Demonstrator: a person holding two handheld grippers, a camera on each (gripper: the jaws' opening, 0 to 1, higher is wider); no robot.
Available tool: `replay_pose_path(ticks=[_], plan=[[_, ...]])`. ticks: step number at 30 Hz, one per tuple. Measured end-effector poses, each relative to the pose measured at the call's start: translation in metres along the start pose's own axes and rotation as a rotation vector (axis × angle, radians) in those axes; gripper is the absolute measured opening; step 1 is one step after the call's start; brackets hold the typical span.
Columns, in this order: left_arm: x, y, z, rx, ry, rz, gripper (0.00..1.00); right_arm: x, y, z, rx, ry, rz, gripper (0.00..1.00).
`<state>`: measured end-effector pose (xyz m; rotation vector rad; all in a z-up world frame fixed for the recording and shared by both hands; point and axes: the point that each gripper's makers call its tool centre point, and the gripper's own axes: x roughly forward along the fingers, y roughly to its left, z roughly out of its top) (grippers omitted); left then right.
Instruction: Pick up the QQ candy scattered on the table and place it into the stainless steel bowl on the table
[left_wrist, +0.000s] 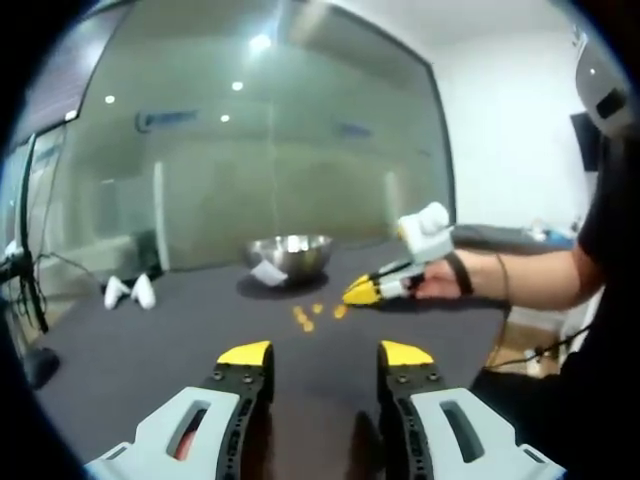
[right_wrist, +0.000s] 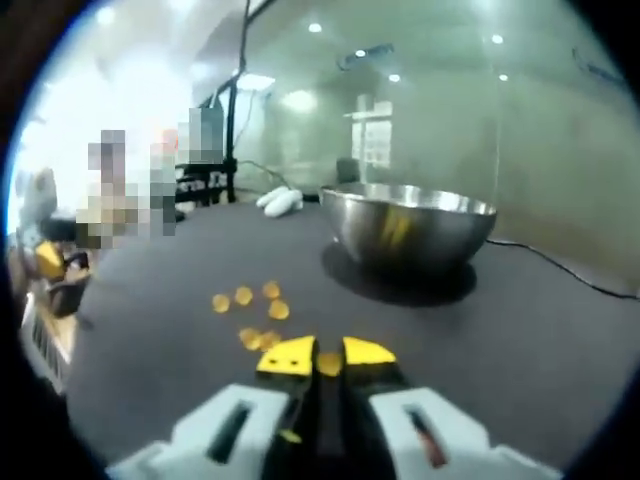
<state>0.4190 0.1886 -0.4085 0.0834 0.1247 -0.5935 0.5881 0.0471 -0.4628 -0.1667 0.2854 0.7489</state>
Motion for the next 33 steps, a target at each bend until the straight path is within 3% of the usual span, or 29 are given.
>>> replay_pose_path(ticks=[8, 15, 20, 26, 33], plan=[[0.001, -0.004, 0.001, 0.004, 0.001, -0.013, 0.43, -0.007, -0.006, 0.032, -0.019, -0.051, -0.017, 0.10], [0.001, -0.007, 0.002, 0.007, -0.003, -0.019, 0.43, -0.003, -0.021, 0.086, -0.066, -0.130, -0.048, 0.10], [0.000, -0.008, 0.001, 0.006, 0.002, -0.017, 0.43, 0.010, -0.030, 0.115, -0.082, -0.156, -0.049, 0.10], [-0.004, -0.008, 0.002, 0.011, 0.009, -0.018, 0.43, 0.041, -0.055, 0.135, -0.072, -0.147, -0.063, 0.10], [-0.005, -0.008, 0.000, 0.005, 0.010, -0.014, 0.43, 0.052, -0.065, 0.142, -0.054, -0.148, -0.074, 0.10]])
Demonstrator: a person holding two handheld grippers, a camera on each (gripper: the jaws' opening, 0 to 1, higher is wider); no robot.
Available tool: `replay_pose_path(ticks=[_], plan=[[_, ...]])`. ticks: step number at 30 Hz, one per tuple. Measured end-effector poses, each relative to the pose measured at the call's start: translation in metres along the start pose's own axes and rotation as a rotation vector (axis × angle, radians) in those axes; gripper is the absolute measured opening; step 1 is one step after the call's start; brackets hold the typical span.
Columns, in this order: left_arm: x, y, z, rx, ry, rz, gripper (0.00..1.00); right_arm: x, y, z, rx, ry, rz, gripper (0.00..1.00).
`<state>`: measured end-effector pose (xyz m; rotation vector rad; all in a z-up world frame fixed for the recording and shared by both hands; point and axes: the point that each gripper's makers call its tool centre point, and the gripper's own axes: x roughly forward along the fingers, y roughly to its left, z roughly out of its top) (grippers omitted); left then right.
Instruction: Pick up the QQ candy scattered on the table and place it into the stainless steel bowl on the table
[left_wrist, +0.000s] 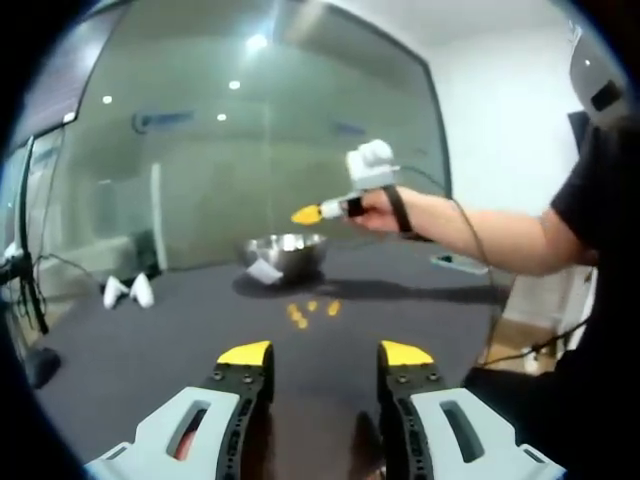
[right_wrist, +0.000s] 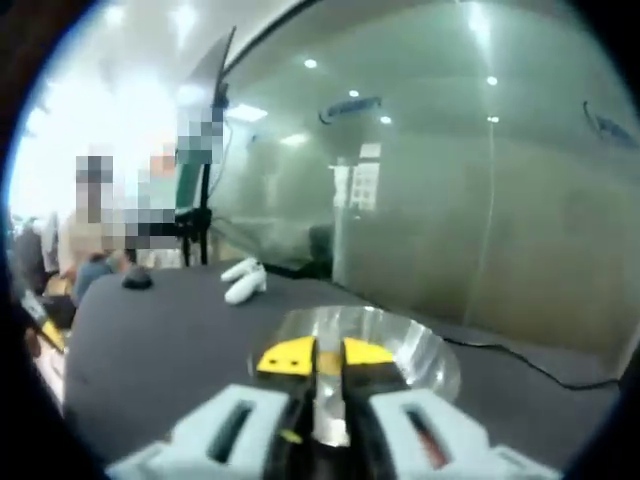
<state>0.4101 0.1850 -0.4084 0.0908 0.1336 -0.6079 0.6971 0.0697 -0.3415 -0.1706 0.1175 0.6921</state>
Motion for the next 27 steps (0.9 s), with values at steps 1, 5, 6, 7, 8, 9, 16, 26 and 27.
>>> replay_pose_path(ticks=[1, 5, 6, 7, 8, 9, 16, 26, 27], plan=[[0.000, 0.000, -0.001, 0.002, 0.003, -0.001, 0.43, 0.001, -0.002, 0.000, -0.001, -0.003, -0.003, 0.10], [0.001, -0.001, 0.000, 0.003, 0.001, -0.003, 0.43, 0.003, -0.005, -0.003, 0.014, -0.001, -0.001, 0.11], [0.001, -0.001, 0.000, 0.002, 0.000, -0.003, 0.43, 0.004, -0.006, -0.004, 0.026, 0.001, -0.001, 0.15], [0.002, -0.001, 0.000, 0.001, -0.001, -0.002, 0.43, 0.004, -0.006, -0.005, 0.037, 0.004, 0.002, 0.21], [0.002, -0.001, 0.000, 0.004, 0.001, -0.004, 0.43, 0.005, -0.008, -0.004, 0.042, -0.006, 0.002, 0.26], [0.002, -0.001, 0.000, 0.007, 0.002, -0.004, 0.43, 0.004, -0.011, -0.002, 0.050, -0.010, 0.000, 0.25], [0.004, -0.004, 0.000, 0.007, 0.006, -0.009, 0.43, -0.003, -0.010, -0.001, 0.060, -0.016, 0.003, 0.21], [0.005, -0.007, -0.001, 0.013, 0.016, -0.012, 0.43, -0.026, -0.001, -0.009, 0.068, -0.013, 0.028, 0.21], [0.005, -0.007, -0.002, 0.014, 0.017, -0.011, 0.43, -0.028, 0.000, -0.010, 0.066, -0.015, 0.030, 0.21]])
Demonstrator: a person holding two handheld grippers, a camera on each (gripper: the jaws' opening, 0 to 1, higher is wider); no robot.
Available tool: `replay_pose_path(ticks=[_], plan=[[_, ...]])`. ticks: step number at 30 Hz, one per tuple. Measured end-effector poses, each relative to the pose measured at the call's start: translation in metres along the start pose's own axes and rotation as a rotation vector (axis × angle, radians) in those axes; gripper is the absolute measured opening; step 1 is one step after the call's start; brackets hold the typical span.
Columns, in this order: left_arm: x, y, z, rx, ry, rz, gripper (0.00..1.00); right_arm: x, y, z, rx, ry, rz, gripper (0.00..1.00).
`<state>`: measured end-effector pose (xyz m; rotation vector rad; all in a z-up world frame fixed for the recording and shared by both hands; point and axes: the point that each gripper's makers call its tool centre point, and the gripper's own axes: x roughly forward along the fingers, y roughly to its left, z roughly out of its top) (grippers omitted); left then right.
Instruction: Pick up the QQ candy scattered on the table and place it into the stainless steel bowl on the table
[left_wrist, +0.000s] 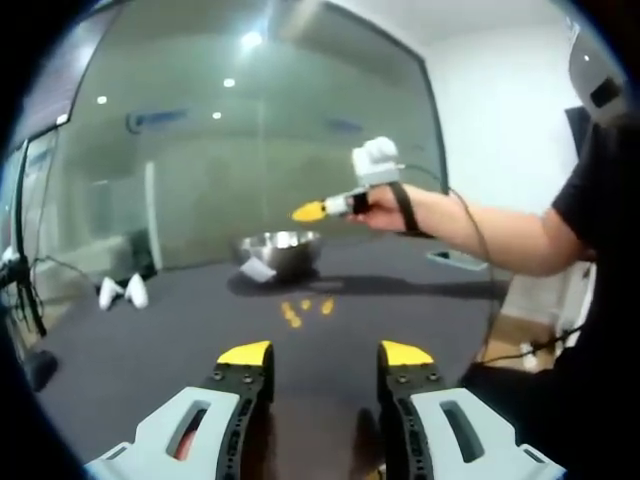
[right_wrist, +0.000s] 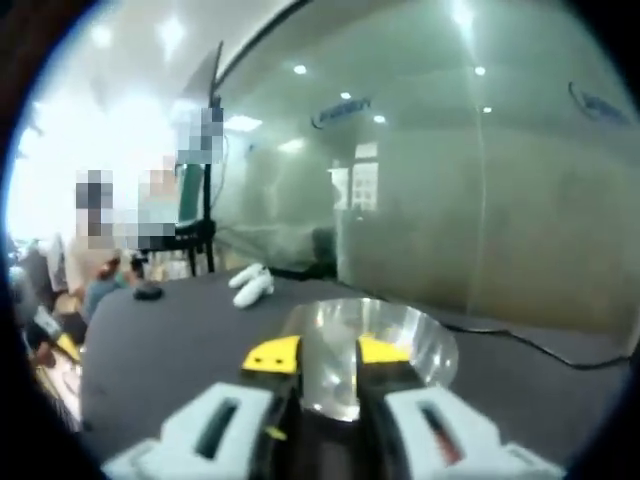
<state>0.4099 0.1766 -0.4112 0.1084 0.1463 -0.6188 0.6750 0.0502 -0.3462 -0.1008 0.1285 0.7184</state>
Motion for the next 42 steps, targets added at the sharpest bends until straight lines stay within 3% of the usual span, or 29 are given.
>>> replay_pose_path(ticks=[12, 13, 15, 16, 18, 22, 24, 26, 30, 33, 42], plan=[[0.002, 0.000, 0.005, 0.013, -0.013, -0.001, 0.43, -0.050, 0.028, -0.032, -0.056, -0.022, 0.076, 0.21], [0.002, 0.000, 0.006, 0.014, -0.015, 0.000, 0.43, -0.056, 0.031, -0.036, -0.040, -0.025, 0.100, 0.21], [0.001, -0.001, 0.006, 0.015, -0.017, 0.000, 0.43, -0.071, 0.040, -0.043, 0.136, -0.046, 0.161, 0.21], [0.001, -0.001, 0.005, 0.013, -0.016, -0.001, 0.43, -0.081, 0.040, -0.049, 0.168, -0.046, 0.166, 0.21], [0.000, -0.001, 0.001, 0.019, -0.004, 0.000, 0.43, -0.094, 0.035, -0.061, 0.119, -0.035, 0.138, 0.20], [-0.001, 0.001, -0.002, 0.019, 0.007, 0.004, 0.43, -0.113, 0.039, -0.078, 0.143, -0.031, 0.140, 0.19], [-0.002, 0.002, -0.003, 0.018, 0.009, 0.008, 0.43, -0.122, 0.043, -0.090, 0.062, -0.002, 0.129, 0.19], [-0.001, 0.003, -0.004, 0.013, 0.009, 0.012, 0.43, -0.128, 0.052, -0.096, 0.047, 0.005, 0.150, 0.19], [0.000, 0.003, -0.005, -0.018, 0.018, 0.013, 0.43, -0.133, 0.068, -0.102, 0.049, -0.005, 0.217, 0.19], [-0.001, 0.004, -0.003, -0.016, 0.015, 0.016, 0.43, -0.130, 0.070, -0.109, 0.051, 0.012, 0.226, 0.19], [-0.003, 0.011, -0.010, -0.012, 0.032, 0.042, 0.43, -0.107, 0.079, -0.131, -0.037, 0.119, 0.265, 0.19]])
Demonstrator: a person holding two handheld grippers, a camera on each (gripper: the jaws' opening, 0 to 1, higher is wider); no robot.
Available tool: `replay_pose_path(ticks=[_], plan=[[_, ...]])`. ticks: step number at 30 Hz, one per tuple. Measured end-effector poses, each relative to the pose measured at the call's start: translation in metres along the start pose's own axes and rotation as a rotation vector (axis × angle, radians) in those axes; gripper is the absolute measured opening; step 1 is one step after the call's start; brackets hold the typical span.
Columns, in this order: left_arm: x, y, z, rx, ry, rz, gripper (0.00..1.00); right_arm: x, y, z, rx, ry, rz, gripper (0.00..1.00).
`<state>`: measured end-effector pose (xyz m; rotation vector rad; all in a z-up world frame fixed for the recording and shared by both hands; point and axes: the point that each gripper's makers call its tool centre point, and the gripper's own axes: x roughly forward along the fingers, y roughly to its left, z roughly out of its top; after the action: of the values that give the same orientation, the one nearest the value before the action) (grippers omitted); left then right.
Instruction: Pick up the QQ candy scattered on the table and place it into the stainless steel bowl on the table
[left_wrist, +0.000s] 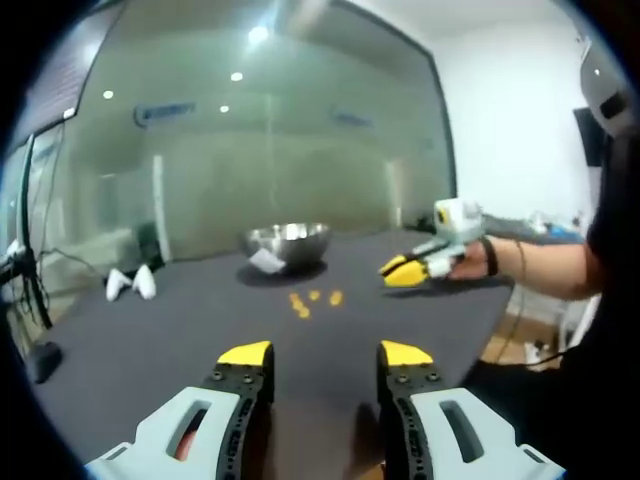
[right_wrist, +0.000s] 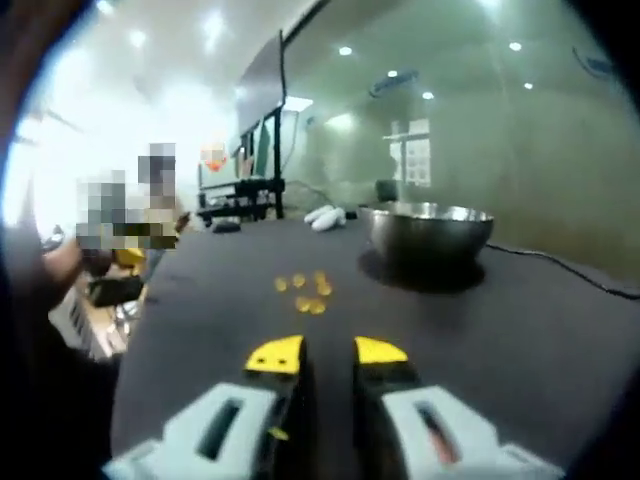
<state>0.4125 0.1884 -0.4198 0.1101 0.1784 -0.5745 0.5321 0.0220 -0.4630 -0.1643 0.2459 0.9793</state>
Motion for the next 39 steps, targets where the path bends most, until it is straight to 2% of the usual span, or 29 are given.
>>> replay_pose_path(ticks=[10, 17, 21, 25, 39], plan=[[-0.002, 0.000, -0.001, 0.004, 0.004, 0.005, 0.43, 0.044, 0.006, -0.002, -0.060, 0.063, 0.060, 0.19], [-0.007, 0.004, -0.001, 0.002, 0.002, 0.015, 0.43, 0.064, 0.008, 0.003, -0.084, 0.066, 0.089, 0.18], [-0.009, 0.006, -0.005, -0.004, 0.011, 0.024, 0.43, 0.073, 0.013, 0.005, -0.107, 0.057, 0.109, 0.12], [-0.009, 0.006, -0.004, -0.005, 0.010, 0.026, 0.42, 0.076, 0.016, 0.007, -0.159, 0.060, 0.115, 0.09], [-0.007, 0.002, -0.001, 0.005, 0.008, 0.018, 0.42, 0.065, 0.016, 0.012, -0.095, 0.027, 0.112, 0.09]])
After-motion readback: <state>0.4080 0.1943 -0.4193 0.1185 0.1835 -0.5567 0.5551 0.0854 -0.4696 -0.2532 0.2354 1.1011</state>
